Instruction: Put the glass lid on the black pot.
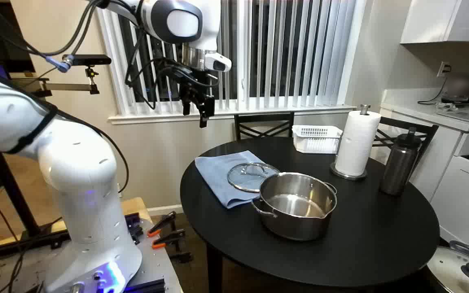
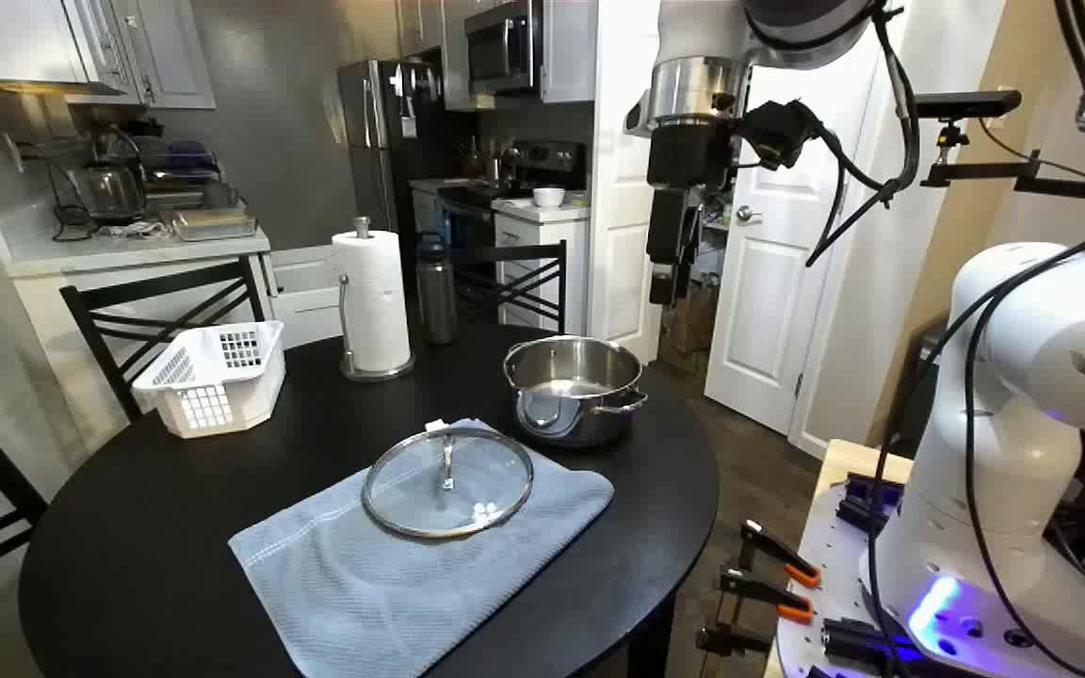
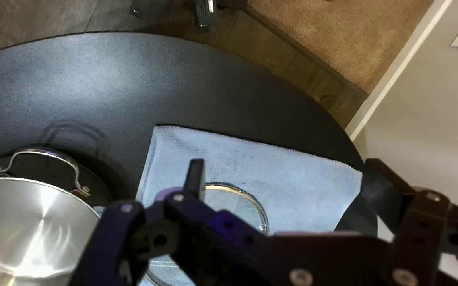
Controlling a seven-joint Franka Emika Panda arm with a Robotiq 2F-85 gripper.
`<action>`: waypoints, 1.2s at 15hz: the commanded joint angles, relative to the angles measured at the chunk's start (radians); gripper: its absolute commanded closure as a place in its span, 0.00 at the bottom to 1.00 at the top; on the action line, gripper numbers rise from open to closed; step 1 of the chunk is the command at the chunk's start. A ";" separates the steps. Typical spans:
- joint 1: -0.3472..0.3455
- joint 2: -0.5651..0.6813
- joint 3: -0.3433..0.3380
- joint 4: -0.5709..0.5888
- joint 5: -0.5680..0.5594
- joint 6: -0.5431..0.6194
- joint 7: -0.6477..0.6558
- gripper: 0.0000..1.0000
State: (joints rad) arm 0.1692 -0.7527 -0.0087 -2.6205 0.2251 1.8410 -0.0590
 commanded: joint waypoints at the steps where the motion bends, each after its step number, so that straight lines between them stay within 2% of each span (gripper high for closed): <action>1: -0.019 0.001 0.015 0.002 0.010 -0.005 -0.011 0.00; 5: -0.019 0.001 0.015 0.002 0.010 -0.005 -0.011 0.00; 8: -0.018 0.120 0.045 0.132 -0.019 -0.002 0.006 0.00; 13: -0.074 0.379 0.172 0.341 -0.039 0.165 0.272 0.00; 15: -0.093 0.488 0.187 0.404 -0.037 0.206 0.390 0.00; 18: -0.084 0.612 0.167 0.453 0.033 0.241 0.486 0.00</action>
State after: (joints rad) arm 0.0950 -0.2700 0.1633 -2.2420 0.2127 2.0634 0.3362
